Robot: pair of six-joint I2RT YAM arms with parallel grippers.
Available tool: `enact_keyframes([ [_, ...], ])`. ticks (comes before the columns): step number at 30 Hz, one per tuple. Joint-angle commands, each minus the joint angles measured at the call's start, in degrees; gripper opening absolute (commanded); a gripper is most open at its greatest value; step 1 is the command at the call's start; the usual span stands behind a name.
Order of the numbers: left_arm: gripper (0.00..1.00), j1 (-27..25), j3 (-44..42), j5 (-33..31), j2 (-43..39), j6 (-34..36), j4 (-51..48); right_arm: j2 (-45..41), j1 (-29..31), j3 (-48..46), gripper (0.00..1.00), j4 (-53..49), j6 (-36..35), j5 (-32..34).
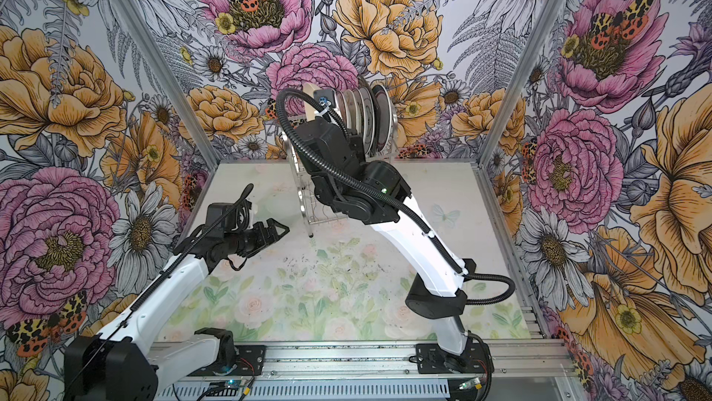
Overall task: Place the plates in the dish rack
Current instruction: 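Lift the cream plate with the right gripper toward the rack while left gripper releases, then lower the cream plate into the rack slot in front of the pink plate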
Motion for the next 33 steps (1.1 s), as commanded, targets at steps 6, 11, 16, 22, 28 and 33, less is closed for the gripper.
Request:
enact_keyframes([
  [6, 0.95, 0.6, -1.1, 1.0, 0.6, 1.4, 2.9, 6.0, -0.8, 2.0, 0.04, 14.1, -13.1, 4.8],
  [11, 0.95, 0.5, -1.8, 1.2, 0.6, 1.4, 3.4, 8.6, -2.6, 2.0, 0.04, 18.2, -14.3, 4.2],
  [16, 0.95, 0.6, -2.5, 1.2, 0.2, 0.8, 4.1, 10.8, -3.9, 1.9, 0.04, 20.1, -14.8, 3.7],
  [22, 0.96, 0.6, -3.2, 1.2, 0.0, -0.3, 5.4, 13.0, -5.0, 1.9, 0.04, 22.6, -14.7, 2.2],
  [28, 0.96, 0.5, -3.6, 0.9, -0.4, -0.4, 5.4, 14.6, -6.4, 1.9, 0.04, 24.1, -14.3, 1.4],
  [33, 0.96, 0.5, -4.1, 0.8, -0.7, -0.8, 5.7, 15.8, -7.5, 1.7, 0.04, 24.6, -13.5, 1.2],
])
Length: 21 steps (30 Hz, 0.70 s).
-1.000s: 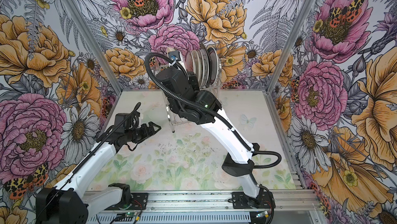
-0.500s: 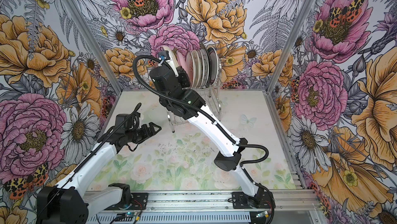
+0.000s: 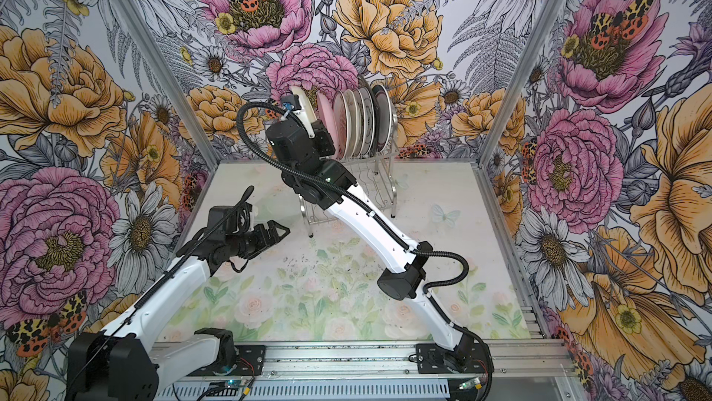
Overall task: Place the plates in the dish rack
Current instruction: 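Lower the cream plate into the rack slot in front of the pink plate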
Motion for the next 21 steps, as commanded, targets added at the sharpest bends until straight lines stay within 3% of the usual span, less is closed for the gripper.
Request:
enact_keyframes([
  [1, 0.96, 0.3, -1.1, 0.5, -1.1, -0.4, 1.6, 1.2, -1.0, 1.1, 0.04, 3.0, 0.8, -0.5],
  [21, 0.97, 0.3, -2.5, 0.2, -1.3, -1.5, 3.1, 5.9, -4.1, 0.4, 0.03, 4.0, 3.8, -2.4],
])
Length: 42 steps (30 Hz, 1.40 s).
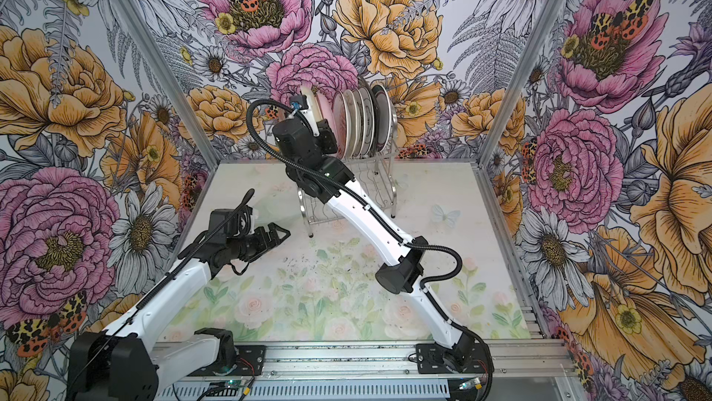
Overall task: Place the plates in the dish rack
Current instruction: 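Lower the cream plate into the rack slot in front of the pink plate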
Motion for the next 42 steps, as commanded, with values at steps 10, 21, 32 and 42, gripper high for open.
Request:
enact_keyframes([
  [10, 0.97, 0.6, -0.3, 0.3, -0.7, -0.2, 1.7, 2.9, -1.3, 0.4, 0.02, 1.8, 1.8, -3.5],
  [21, 0.97, 0.9, -0.3, 0.4, -0.5, 0.0, 1.9, 0.1, 0.8, 0.5, 0.01, 4.6, -1.4, -2.4],
  [32, 0.97, 1.0, -0.6, 0.5, -0.8, 0.0, 2.2, -1.1, 3.0, 0.4, 0.01, 5.8, -3.2, -1.6],
  [42, 0.97, 1.1, -0.8, 0.7, -1.3, -0.1, 2.1, 1.4, 0.7, 0.3, 0.01, 6.3, -3.0, -1.1],
])
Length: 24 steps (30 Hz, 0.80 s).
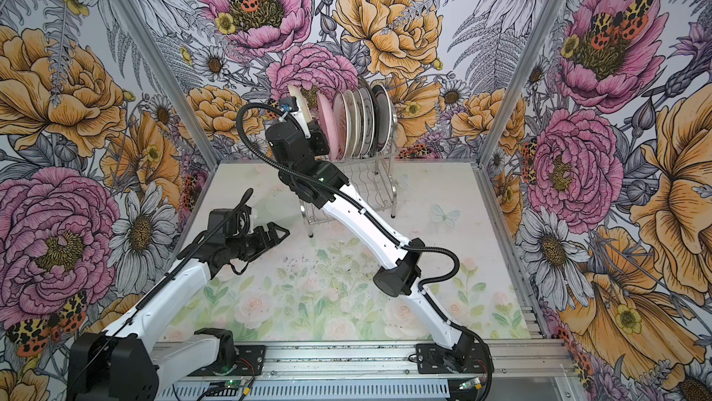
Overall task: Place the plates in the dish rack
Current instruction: 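Lower the cream plate into the rack slot in front of the pink plate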
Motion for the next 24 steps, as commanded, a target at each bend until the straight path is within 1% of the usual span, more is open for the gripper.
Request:
enact_keyframes([
  [1, 0.97, 0.7, -0.8, 0.7, -1.1, -0.1, 1.9, 1.2, -1.5, 0.4, 0.01, 2.4, -0.5, 0.0],
  [11, 0.98, 1.1, -0.9, 0.9, -0.7, 0.2, 1.9, 2.0, -3.2, -1.6, 0.01, 2.4, 0.9, -1.4],
  [24, 0.98, 1.8, -1.1, 1.1, -0.8, 0.3, 1.9, 4.2, -4.6, -1.8, 0.01, 2.4, 1.5, -1.4],
])
